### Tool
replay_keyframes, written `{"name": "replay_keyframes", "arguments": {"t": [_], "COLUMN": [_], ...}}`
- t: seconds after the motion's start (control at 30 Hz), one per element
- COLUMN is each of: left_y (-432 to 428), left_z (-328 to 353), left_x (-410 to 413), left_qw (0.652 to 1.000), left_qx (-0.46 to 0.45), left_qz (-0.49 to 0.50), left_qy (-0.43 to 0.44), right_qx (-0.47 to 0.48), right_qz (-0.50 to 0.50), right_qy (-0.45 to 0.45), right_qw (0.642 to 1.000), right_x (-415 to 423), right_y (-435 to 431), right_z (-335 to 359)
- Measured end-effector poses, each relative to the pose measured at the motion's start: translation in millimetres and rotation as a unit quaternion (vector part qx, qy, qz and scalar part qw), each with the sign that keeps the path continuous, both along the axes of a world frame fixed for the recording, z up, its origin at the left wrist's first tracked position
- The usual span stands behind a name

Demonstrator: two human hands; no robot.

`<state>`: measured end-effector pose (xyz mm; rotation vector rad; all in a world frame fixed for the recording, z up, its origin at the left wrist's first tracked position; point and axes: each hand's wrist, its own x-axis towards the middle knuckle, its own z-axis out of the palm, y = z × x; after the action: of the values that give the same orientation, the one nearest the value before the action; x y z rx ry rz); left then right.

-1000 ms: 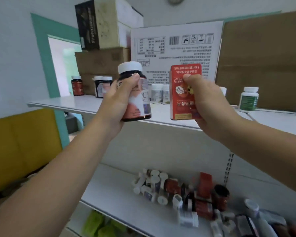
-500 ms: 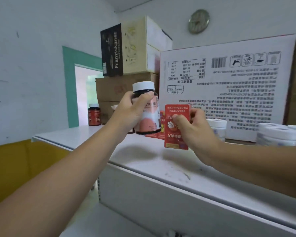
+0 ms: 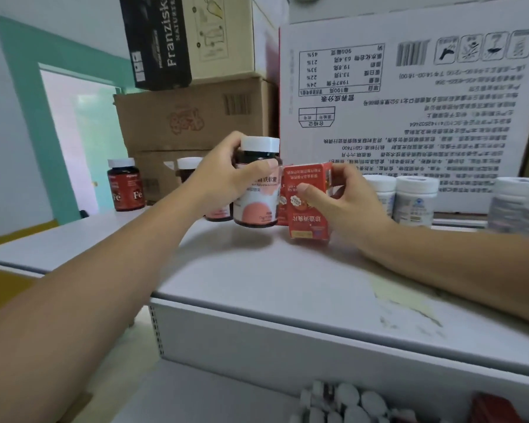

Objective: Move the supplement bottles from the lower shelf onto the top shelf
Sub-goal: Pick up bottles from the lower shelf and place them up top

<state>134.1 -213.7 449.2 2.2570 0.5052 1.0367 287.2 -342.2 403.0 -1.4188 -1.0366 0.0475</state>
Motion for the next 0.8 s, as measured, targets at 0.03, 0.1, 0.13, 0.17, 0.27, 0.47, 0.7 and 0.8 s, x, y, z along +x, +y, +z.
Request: {"name": "replay_keyframes", "arguments": {"t": [0.03,0.1,0.13,0.17,0.27,0.47,0.7,0.8], "left_y": [3,7,9,11,17,22,21,20], "left_z": [-2,-6,-9,-11,-16,-21,-22,-22], "left_x": [1,2,2,2,1,-1,-4,-6], "left_qw": [1.000,0.999,0.999,0.998,0.998,0.999,0.998,0.998], "left_qx": [-0.004,-0.024,-0.036,-0.046,-0.053,-0.048,-0.058,-0.056], "left_qz": [-0.001,-0.008,-0.009,-0.006,0.003,-0.011,-0.018,-0.019], "left_qy": [-0.004,-0.022,-0.031,-0.037,-0.021,0.024,0.026,0.023], "right_qx": [0.002,0.000,-0.002,-0.002,-0.004,-0.051,-0.044,-0.047], "right_qz": [-0.003,-0.007,-0.008,-0.008,-0.007,-0.006,0.009,0.008], "right_qy": [-0.008,-0.008,-0.003,0.003,0.021,0.000,0.019,0.020], "right_qw": [1.000,1.000,1.000,1.000,1.000,0.999,0.999,0.999], "right_x": [0,2,2,3,4,9,7,6], "right_y": [1,4,5,6,7,2,2,2], "right_z": [0,-1,-1,-2,-3,-2,-1,-2]}}
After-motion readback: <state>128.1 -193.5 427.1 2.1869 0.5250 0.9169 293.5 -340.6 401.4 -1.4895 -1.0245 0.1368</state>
